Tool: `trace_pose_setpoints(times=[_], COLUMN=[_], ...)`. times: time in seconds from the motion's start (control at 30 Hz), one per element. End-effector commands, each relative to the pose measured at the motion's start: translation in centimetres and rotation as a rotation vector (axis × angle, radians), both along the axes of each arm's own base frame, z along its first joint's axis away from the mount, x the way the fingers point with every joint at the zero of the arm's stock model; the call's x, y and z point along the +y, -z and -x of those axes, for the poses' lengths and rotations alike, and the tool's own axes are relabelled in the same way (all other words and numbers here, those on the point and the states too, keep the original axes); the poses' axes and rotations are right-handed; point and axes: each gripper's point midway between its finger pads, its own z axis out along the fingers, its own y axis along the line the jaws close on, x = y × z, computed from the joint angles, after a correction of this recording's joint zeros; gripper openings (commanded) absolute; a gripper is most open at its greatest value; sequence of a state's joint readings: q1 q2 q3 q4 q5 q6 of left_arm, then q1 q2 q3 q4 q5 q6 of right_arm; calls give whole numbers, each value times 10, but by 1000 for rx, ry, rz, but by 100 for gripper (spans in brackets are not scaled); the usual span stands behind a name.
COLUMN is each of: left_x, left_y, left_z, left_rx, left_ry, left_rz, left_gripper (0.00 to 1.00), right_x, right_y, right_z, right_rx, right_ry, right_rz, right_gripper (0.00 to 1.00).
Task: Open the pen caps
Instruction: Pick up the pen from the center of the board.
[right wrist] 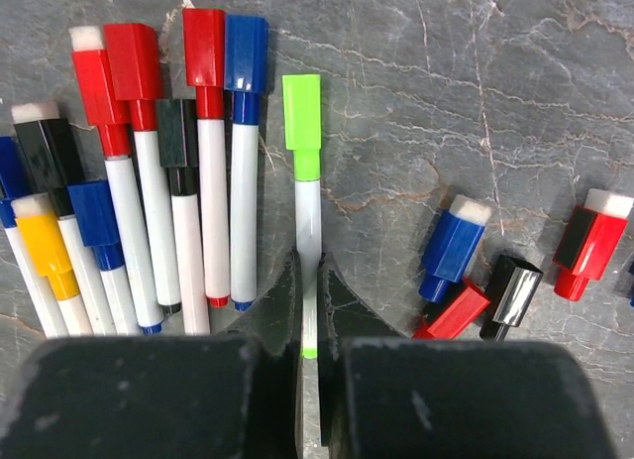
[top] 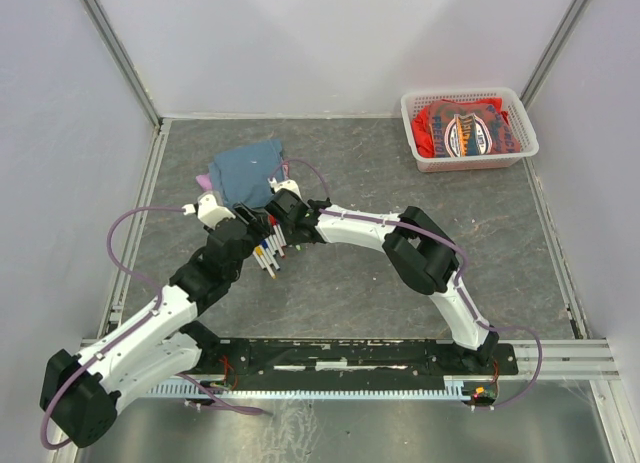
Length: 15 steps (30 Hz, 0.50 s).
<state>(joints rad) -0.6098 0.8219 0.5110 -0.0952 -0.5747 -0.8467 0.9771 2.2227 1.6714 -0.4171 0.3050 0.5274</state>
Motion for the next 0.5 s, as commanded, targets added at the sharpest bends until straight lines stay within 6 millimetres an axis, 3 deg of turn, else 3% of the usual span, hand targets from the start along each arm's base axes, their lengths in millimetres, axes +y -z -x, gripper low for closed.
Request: trace_pose_setpoints(times=[0.0,0.47], left_x=[2,-4], left_y=[-13,-4], left_z=[-8,-10], left_rx=[-39,-11], left_ry=[-47,-21], left_rz=[41,33], left_gripper=[66,69], right_x=[-10,-14], right_y=[23,-15], right_z=[13,16], right_rx=[62,-21], right_ry=[10,4], right_rz=[25,-96], right_gripper=[1,1])
